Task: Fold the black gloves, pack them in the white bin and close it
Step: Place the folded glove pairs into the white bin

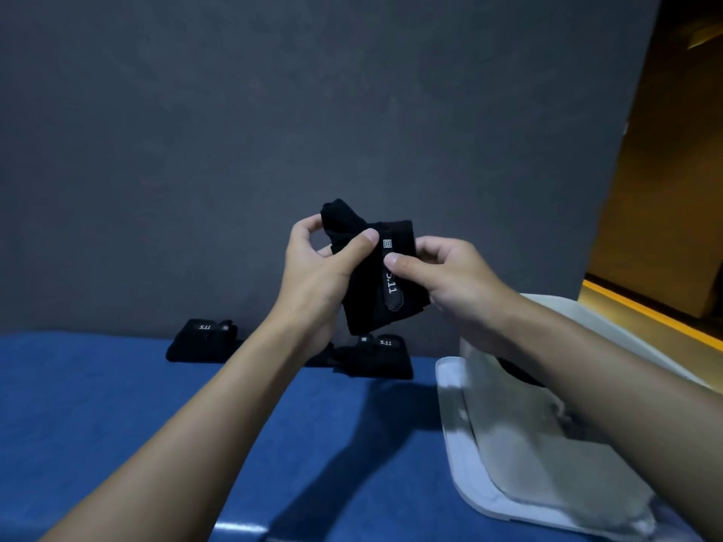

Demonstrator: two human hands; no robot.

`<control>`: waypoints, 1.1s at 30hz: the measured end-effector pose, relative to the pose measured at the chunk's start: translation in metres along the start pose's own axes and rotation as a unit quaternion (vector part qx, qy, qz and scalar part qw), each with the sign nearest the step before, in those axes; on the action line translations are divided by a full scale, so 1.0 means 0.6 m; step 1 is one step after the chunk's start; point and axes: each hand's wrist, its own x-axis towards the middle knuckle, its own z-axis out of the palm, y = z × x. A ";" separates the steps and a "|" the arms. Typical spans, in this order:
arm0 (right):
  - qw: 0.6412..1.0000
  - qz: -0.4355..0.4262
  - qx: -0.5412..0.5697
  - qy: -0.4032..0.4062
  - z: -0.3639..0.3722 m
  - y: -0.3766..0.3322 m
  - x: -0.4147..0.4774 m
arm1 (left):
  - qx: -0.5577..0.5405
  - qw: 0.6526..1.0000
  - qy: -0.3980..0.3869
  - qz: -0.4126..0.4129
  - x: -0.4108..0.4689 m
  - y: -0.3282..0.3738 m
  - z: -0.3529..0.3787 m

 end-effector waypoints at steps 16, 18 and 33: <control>0.998 0.055 0.004 0.044 -0.214 -0.008 -0.055 | 0.041 0.989 -0.138 -0.044 0.007 -0.088 0.169; 0.995 0.070 -0.010 0.068 -0.238 0.000 -0.062 | 0.101 0.980 -0.168 -0.032 0.011 -0.105 0.170; 0.952 0.293 -0.093 -0.010 -0.290 0.074 -0.061 | 0.400 0.850 -0.343 -0.011 0.045 -0.145 0.108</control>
